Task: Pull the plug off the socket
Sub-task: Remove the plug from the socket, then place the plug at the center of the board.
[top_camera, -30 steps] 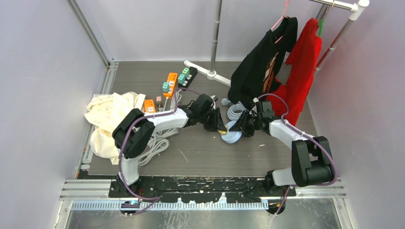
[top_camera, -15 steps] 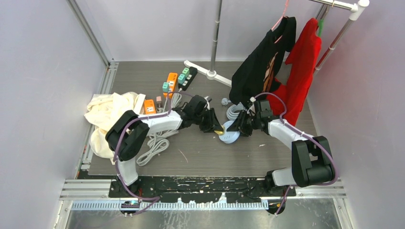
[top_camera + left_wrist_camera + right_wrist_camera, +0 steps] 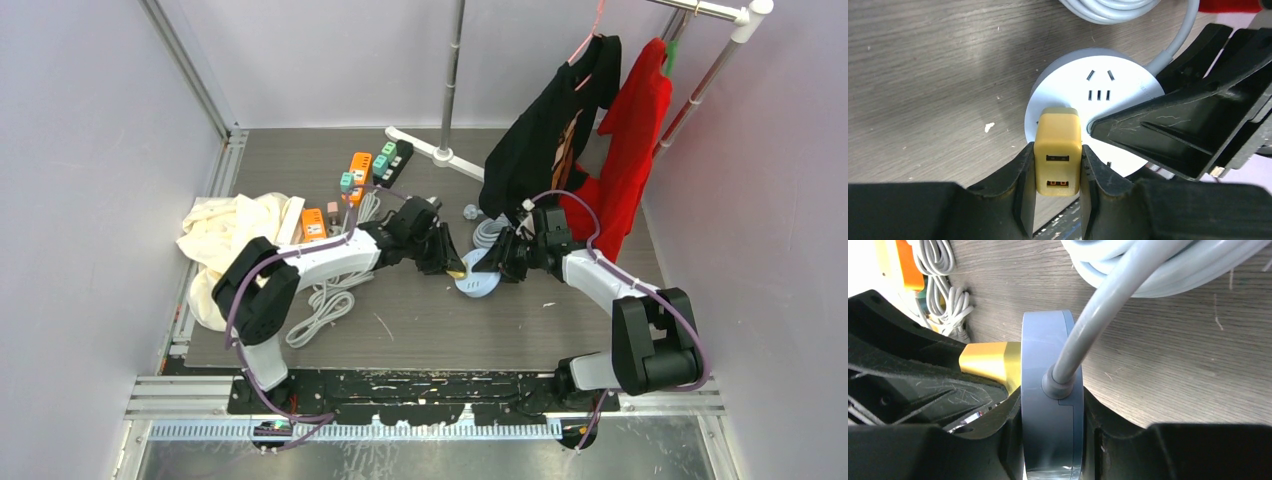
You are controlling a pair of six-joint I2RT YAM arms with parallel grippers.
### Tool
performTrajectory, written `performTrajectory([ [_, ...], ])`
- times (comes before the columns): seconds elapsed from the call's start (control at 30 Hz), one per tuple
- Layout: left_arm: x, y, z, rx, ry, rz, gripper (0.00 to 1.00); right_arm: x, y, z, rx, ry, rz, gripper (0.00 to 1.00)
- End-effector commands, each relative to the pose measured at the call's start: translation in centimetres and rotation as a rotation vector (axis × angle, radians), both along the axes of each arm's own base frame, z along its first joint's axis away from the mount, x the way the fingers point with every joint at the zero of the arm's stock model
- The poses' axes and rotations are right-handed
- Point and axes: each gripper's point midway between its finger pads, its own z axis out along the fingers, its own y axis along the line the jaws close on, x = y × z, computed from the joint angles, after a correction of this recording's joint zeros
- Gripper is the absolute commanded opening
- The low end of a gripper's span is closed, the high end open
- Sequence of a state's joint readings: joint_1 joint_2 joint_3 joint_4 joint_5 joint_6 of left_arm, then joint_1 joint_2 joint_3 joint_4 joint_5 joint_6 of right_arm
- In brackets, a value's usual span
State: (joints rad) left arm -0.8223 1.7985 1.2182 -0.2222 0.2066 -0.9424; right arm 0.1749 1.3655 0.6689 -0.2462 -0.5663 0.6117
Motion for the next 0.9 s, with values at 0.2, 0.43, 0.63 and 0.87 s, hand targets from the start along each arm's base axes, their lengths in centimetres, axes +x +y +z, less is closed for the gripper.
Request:
performTrajectory([
  [0.2,3.4,6.9,7.7,0.169,-0.24,0.173,0.0,1.3,-4.5,-2.0,-0.217,-0.03,-0.111,0.01],
  [0.43,3.1,7.8,7.5,0.22,-0.291,0.112,0.0,1.6,-3.3,-0.6,-0.066,-0.06,-0.133,0.01],
  [0.63,3.5,14.6,6.9,0.486,-0.367,0.112,0.0,1.6,-2.9,0.5,0.025,-0.105,-0.129,0.14],
  [0.87,3.3,23.0,5.7,0.552,-0.334,0.232,0.0,1.7,-2.6,0.5,0.045,-0.125,-0.093,0.36],
])
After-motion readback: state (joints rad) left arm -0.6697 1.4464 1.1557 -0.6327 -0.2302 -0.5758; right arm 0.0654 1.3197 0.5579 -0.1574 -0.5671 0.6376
